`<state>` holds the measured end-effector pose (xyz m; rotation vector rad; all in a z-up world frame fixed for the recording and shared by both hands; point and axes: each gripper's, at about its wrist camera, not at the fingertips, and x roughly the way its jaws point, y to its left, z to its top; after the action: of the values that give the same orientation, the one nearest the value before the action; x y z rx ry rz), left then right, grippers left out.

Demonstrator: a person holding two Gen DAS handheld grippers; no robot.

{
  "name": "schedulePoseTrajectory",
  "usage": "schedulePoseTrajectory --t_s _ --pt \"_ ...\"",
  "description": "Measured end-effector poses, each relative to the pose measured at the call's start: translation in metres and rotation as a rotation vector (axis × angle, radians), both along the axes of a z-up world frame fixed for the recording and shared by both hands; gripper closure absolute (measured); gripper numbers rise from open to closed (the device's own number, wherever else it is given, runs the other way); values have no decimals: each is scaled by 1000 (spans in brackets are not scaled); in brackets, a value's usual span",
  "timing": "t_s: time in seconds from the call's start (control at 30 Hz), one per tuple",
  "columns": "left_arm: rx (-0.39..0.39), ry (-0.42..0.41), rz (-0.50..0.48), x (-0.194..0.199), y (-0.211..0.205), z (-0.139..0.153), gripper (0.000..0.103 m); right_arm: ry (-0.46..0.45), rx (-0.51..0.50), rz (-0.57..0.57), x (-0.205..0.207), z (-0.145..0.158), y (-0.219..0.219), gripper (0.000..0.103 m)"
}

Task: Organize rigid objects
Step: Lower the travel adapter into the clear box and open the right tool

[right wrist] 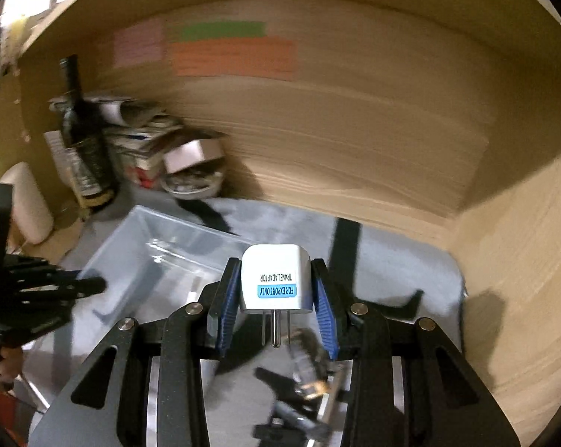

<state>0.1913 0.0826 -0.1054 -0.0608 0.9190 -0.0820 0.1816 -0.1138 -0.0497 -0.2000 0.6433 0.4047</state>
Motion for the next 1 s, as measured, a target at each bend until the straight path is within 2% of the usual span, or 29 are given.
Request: schedulePoseTrajectory --t_s 0.3,0.57,0.8,1.0 --pt "-15 1 -9 -1 0 1 92 58 -22 118 0 -13 47 69" --pt "-23 -4 -15 -2 1 1 92 141 -88 203 4 -34 80 69" --pt "-26 -8 -18 -3 1 1 92 222 -146 238 14 -52 95 69" --pt "-26 -8 -18 -3 0 1 92 230 -151 236 14 -56 95 69"
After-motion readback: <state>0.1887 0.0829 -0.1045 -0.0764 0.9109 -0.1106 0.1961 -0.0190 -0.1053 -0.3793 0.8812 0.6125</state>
